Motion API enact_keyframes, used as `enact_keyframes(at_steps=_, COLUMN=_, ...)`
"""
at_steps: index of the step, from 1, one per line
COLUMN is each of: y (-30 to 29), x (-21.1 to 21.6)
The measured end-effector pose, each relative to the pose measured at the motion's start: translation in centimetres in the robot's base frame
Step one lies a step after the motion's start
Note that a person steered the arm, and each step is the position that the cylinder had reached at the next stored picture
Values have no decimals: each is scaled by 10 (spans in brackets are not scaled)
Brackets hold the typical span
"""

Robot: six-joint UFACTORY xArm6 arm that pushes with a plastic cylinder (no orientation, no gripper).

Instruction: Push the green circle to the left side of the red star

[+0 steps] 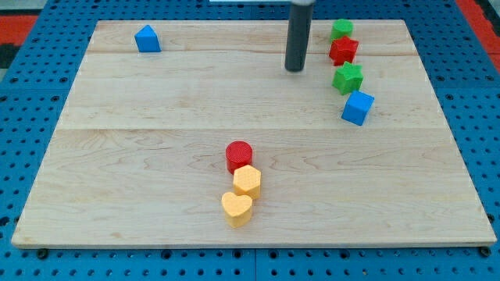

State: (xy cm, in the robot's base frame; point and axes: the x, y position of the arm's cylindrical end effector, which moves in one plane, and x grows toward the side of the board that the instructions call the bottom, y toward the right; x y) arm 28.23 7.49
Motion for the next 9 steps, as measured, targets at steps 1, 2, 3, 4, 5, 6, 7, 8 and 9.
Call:
enact_keyframes(at_steps=1, y=32, x=-47)
enact_keyframes(at_steps=2, y=35, x=-47)
enact_keyframes(at_steps=3, y=33, x=-48)
enact_keyframes(at_steps=4, y=39, x=-57)
enact_keyframes(at_steps=5, y=53, x=-69)
enact_keyframes(at_steps=6, y=64, x=-75)
enact_keyframes(at_steps=7, y=83, x=-86)
enact_keyframes(at_steps=8, y=80, x=-90)
enact_keyframes(at_steps=9, y=112, x=-90)
